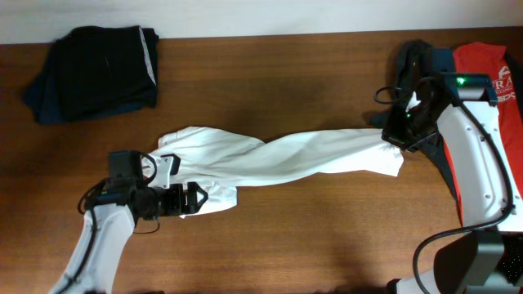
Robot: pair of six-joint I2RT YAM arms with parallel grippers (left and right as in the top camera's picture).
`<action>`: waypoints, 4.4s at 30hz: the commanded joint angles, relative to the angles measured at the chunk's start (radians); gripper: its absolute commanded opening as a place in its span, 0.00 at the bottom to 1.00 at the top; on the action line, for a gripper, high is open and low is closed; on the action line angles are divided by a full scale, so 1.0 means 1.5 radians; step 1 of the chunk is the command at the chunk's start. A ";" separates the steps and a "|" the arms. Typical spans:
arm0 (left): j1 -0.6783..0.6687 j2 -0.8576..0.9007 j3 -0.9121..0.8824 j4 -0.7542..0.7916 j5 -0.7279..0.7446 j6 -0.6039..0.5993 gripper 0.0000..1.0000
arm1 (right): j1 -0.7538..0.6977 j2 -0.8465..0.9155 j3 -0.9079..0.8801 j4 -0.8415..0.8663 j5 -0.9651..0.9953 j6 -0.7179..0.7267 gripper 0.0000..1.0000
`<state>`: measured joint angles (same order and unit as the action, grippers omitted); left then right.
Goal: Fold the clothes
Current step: 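Grasp the left end of the white shirt with the left gripper, then lift the shirt with both grippers, shake and lay it flat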
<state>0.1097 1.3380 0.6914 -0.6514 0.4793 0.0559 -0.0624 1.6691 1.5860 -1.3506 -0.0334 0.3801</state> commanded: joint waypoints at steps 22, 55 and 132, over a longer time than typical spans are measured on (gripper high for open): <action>-0.101 0.127 0.007 0.017 -0.208 -0.050 0.59 | -0.003 -0.008 0.010 0.013 0.013 -0.007 0.04; -0.100 -0.350 0.498 -0.325 -0.337 -0.078 0.00 | -0.003 -0.053 0.375 -0.232 -0.015 -0.024 0.04; -0.006 -0.154 0.728 -0.691 -0.259 -0.042 0.42 | -0.010 -0.392 -0.148 -0.224 -0.134 -0.095 0.52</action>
<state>0.0967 1.0904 1.7802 -1.6905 0.0788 -0.0055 -0.0830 1.0664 1.3724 -1.6924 -0.2398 0.2295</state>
